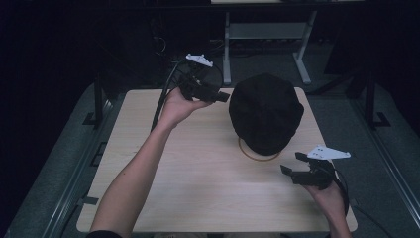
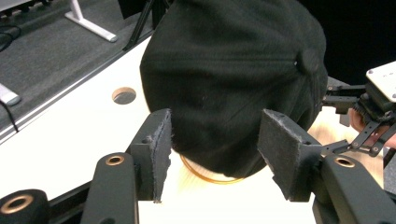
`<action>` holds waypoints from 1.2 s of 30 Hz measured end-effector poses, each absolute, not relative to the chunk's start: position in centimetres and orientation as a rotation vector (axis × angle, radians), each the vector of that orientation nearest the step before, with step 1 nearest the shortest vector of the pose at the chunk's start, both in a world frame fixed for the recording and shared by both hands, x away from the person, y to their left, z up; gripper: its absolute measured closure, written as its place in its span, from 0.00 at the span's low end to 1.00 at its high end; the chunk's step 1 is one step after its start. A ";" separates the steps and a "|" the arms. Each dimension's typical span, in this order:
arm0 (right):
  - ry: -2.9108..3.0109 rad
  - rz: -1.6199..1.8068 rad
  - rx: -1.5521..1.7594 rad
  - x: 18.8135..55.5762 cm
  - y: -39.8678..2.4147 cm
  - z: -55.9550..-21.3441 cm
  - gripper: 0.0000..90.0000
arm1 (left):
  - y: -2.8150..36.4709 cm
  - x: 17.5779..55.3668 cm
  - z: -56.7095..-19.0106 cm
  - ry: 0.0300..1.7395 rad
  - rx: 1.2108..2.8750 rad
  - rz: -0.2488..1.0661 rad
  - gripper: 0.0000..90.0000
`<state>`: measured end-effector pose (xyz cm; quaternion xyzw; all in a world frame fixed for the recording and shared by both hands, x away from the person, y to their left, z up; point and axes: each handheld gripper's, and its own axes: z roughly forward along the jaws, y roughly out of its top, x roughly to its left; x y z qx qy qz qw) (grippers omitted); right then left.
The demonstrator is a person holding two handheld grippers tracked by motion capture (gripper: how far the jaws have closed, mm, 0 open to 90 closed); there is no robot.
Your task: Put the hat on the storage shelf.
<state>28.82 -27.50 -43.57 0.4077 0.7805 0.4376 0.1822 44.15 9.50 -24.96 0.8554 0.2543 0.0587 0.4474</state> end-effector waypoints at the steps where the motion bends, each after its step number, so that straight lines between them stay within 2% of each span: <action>1: 2.203 1.233 1.147 28.8 -27.5 -43.6 0.24 | 9.6 44.1 -25.0 0.633 2.117 0.145 0.48; 24: 2.202 1.222 1.153 28.6 -27.1 -43.7 0.23 | 12.1 42.3 -26.9 0.657 2.137 0.174 0.38; 36: 2.199 1.232 1.152 28.4 -26.9 -43.7 0.22 | 13.6 41.0 -28.0 0.682 2.118 0.181 0.36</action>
